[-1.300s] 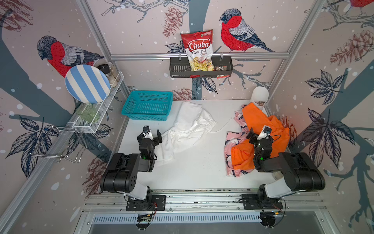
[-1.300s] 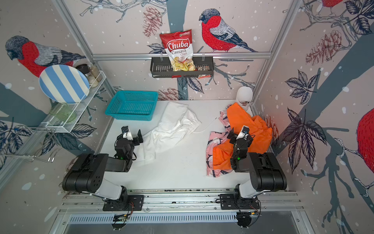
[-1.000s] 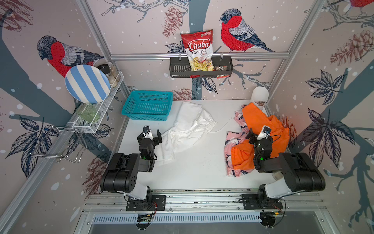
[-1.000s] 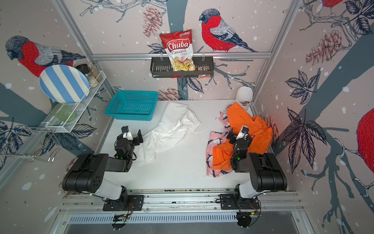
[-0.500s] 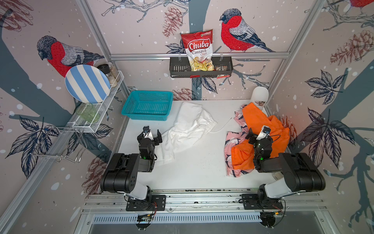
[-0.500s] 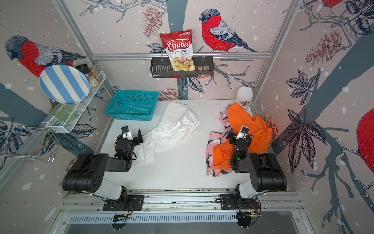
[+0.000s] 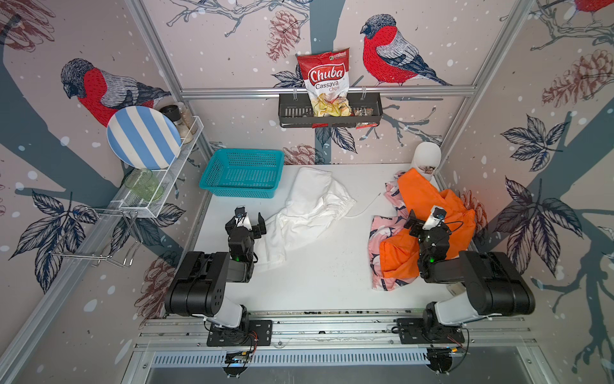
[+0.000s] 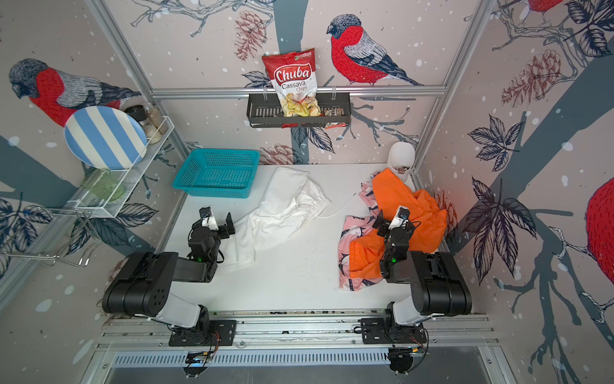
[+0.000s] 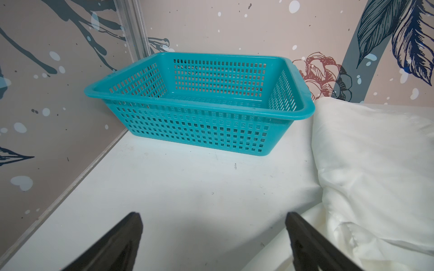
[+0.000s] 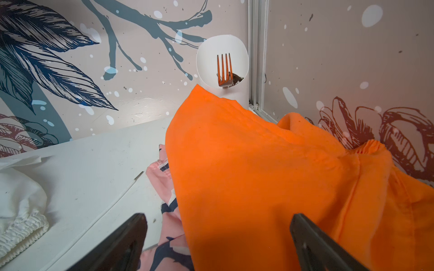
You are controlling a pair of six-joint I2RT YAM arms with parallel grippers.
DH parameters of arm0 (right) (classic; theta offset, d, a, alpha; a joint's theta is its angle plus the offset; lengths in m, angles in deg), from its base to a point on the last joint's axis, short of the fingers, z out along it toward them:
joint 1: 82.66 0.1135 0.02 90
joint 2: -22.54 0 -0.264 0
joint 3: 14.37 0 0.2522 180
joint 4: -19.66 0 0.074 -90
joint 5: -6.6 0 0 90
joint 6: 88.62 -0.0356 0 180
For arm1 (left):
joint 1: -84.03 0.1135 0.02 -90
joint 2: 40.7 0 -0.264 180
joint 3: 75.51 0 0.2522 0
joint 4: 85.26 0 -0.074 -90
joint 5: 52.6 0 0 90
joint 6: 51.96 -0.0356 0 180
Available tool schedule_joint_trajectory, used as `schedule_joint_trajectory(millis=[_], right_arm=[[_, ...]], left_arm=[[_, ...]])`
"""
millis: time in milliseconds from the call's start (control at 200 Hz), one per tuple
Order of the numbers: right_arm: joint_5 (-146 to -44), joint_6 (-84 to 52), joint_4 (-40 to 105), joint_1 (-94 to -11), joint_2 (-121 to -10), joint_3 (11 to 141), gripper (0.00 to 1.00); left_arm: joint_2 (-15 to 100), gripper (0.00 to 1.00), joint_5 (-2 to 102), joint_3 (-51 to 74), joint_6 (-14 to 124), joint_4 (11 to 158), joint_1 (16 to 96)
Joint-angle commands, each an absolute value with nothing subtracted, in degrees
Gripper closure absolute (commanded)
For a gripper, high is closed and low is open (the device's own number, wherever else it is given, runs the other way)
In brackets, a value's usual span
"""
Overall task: Roll up the shorts
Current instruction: Flatten out the shorts at the center of the board.
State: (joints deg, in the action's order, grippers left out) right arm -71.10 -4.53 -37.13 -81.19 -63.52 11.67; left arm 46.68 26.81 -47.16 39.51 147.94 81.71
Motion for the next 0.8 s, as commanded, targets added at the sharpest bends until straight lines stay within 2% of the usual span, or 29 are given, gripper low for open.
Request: schedule_joint_trajectory(millis=[0, 45, 120, 250, 385, 495, 615, 795], right_arm=[[-67.56, -2.98, -38.45, -79.69, -61.46, 10.88, 0.0], [-65.63, -2.1, -35.64, -78.5, -58.07, 11.37, 0.0], [-63.78, -3.47, -20.19, -76.78, -52.16, 15.92, 0.0], [-64.31, -9.17, -0.6, -73.38, -46.13, 23.77, 0.0], [-68.47, -13.6, 9.07, -66.4, -44.59, 29.49, 0.0], [-72.67, -16.99, 12.77, -59.81, -48.03, 34.28, 0.0], [-76.13, -20.72, 17.29, -54.31, -56.24, 41.5, 0.02], [-84.28, -26.48, 25.27, -52.24, -71.51, 53.6, 0.08]], left_arm=[[46.5, 0.03, 27.12, -47.17, 39.53, 149.88, 82.0], [46.25, 0.03, 26.91, -47.02, 39.41, 149.8, 81.9], [43.87, 0.03, 24.31, -44.18, 39.68, 143.71, 81.46], [39.29, 0.03, 13.67, -29.38, 48.8, 110.84, 80.78], [35.67, 0.03, 13.35, -23.06, 55.28, 95.6, 78.4], [31.92, 0.03, 13.27, -20.44, 60.61, 84.65, 74.53], [28.77, 0.03, 20.09, -20.58, 67.73, 76.86, 72.27], [26.63, 0.03, 25.99, -24.38, 75.77, 69.57, 68.11]])
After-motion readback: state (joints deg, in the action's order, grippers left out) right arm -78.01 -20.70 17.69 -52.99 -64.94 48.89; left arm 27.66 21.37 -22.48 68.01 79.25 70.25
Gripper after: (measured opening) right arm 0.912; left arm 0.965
